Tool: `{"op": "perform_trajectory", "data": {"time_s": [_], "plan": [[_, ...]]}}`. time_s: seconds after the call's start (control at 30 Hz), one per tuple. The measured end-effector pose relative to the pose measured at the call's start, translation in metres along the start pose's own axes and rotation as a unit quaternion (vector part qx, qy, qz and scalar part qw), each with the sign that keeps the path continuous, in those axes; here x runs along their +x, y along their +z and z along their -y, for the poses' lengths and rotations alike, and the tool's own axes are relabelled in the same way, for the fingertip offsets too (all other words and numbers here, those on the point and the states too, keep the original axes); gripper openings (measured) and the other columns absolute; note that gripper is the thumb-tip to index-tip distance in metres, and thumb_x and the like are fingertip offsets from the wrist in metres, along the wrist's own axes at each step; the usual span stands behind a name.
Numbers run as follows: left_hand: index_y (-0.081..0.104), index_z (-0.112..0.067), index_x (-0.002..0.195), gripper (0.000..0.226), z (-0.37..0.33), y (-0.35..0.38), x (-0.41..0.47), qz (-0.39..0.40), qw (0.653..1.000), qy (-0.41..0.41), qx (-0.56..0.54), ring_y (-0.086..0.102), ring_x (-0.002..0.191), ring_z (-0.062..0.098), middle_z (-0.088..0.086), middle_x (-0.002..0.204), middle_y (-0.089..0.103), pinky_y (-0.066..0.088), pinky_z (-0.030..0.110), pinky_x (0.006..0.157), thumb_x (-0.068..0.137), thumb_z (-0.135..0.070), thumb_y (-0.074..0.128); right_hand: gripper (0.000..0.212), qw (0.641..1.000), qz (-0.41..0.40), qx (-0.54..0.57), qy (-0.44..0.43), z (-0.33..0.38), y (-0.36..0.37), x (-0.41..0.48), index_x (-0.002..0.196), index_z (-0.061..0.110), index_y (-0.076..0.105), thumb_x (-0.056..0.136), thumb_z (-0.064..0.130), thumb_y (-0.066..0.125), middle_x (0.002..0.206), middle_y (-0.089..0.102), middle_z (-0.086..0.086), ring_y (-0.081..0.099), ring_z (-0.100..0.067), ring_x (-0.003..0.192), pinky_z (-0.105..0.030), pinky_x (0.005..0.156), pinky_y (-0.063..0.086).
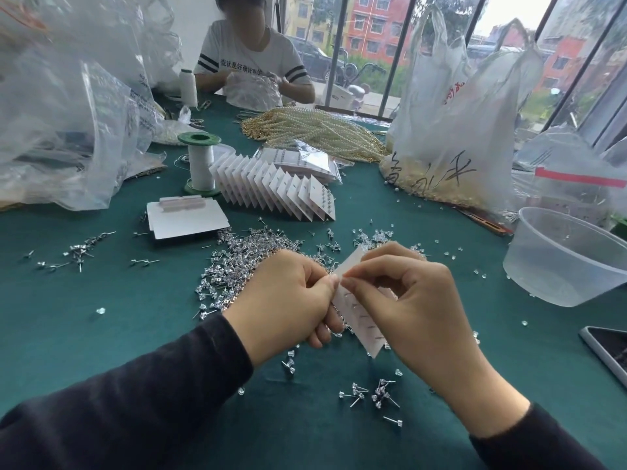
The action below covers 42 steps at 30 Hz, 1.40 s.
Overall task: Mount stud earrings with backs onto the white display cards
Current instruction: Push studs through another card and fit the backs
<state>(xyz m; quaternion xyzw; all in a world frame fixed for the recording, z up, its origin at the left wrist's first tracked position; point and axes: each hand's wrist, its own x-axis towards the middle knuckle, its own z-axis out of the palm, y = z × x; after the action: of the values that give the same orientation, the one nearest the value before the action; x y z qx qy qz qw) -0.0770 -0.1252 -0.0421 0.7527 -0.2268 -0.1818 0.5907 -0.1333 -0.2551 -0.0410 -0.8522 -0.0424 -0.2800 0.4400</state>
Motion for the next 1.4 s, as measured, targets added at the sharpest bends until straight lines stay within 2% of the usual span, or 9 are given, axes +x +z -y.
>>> {"op": "perform_trajectory", "data": {"time_s": [0.17,0.4,0.6,0.8,0.93,1.07,1.2,1.4], "plan": [[0.058,-0.005,0.064,0.034,0.0006,0.0004,-0.0001,0.008,1.0,0.017,0.009,0.052,0.033,0.013,0.001,0.042,0.06,0.042,0.018,0.032,0.093,-0.009,0.043,0.016,0.999,-0.02,0.031,0.012,-0.0003,0.002,-0.001,0.068,0.015,0.074,0.071,0.0,0.076,0.069,0.063,0.008,0.06,-0.006,0.067,-0.014,0.06,0.045],[0.056,0.002,0.073,0.029,0.0009,0.0006,-0.0041,0.013,0.999,0.05,0.011,0.049,0.033,0.015,0.001,0.041,0.058,0.039,0.018,0.031,0.095,-0.01,0.041,0.013,0.994,0.001,0.099,0.043,0.0024,-0.0017,0.0005,0.068,0.015,0.075,0.07,0.002,0.076,0.071,0.065,0.004,0.06,-0.004,0.064,-0.015,0.06,0.045],[0.057,0.004,0.073,0.028,-0.0011,-0.0041,-0.0054,0.023,0.997,0.073,0.031,0.049,0.034,0.016,0.0,0.042,0.058,0.039,0.021,0.031,0.094,-0.009,0.042,0.012,0.993,0.03,0.108,0.045,0.0043,-0.0051,0.0013,0.069,0.014,0.075,0.07,0.002,0.077,0.07,0.067,0.002,0.063,-0.007,0.064,-0.018,0.06,0.048],[0.058,0.003,0.071,0.029,-0.0025,-0.0049,-0.0022,0.005,0.995,0.075,0.061,0.049,0.034,0.014,0.0,0.042,0.057,0.039,0.02,0.031,0.092,-0.013,0.045,0.016,0.998,0.002,0.052,0.03,0.0031,-0.0031,-0.0034,0.072,0.018,0.073,0.074,0.002,0.073,0.071,0.07,0.003,0.065,-0.012,0.068,-0.025,0.065,0.052],[0.059,-0.001,0.064,0.03,-0.0027,-0.0049,-0.0024,-0.022,0.989,0.11,0.1,0.051,0.035,0.013,0.0,0.042,0.058,0.038,0.016,0.034,0.09,-0.013,0.05,0.014,0.999,-0.002,0.012,0.035,0.003,-0.0035,-0.0037,0.07,0.019,0.067,0.076,0.007,0.069,0.068,0.068,0.005,0.063,-0.011,0.066,-0.031,0.065,0.053],[0.057,-0.005,0.057,0.033,-0.0018,-0.0052,-0.0042,-0.037,0.98,0.138,0.14,0.05,0.033,0.007,-0.001,0.042,0.058,0.035,0.01,0.037,0.088,-0.012,0.051,0.014,1.0,-0.004,-0.024,-0.011,0.0051,-0.001,-0.0038,0.07,0.017,0.067,0.075,0.003,0.067,0.07,0.065,0.006,0.062,-0.011,0.067,-0.024,0.064,0.051],[0.054,-0.006,0.052,0.037,0.0006,-0.0046,-0.0037,-0.049,0.974,0.153,0.158,0.049,0.031,0.004,0.0,0.041,0.059,0.034,0.009,0.038,0.088,-0.011,0.051,0.014,0.999,0.009,-0.035,-0.032,0.0036,-0.0002,-0.0045,0.073,0.013,0.069,0.075,-0.002,0.067,0.075,0.066,0.002,0.063,-0.013,0.071,-0.03,0.066,0.052],[0.054,-0.005,0.053,0.037,0.0004,-0.0066,-0.0041,-0.045,0.979,0.16,0.119,0.049,0.032,0.009,0.001,0.042,0.06,0.032,0.008,0.035,0.089,-0.013,0.049,0.007,0.996,0.0,-0.05,-0.07,0.0049,0.0017,-0.0047,0.072,0.01,0.068,0.074,0.006,0.063,0.075,0.065,0.003,0.062,-0.012,0.071,-0.028,0.064,0.051]]}}
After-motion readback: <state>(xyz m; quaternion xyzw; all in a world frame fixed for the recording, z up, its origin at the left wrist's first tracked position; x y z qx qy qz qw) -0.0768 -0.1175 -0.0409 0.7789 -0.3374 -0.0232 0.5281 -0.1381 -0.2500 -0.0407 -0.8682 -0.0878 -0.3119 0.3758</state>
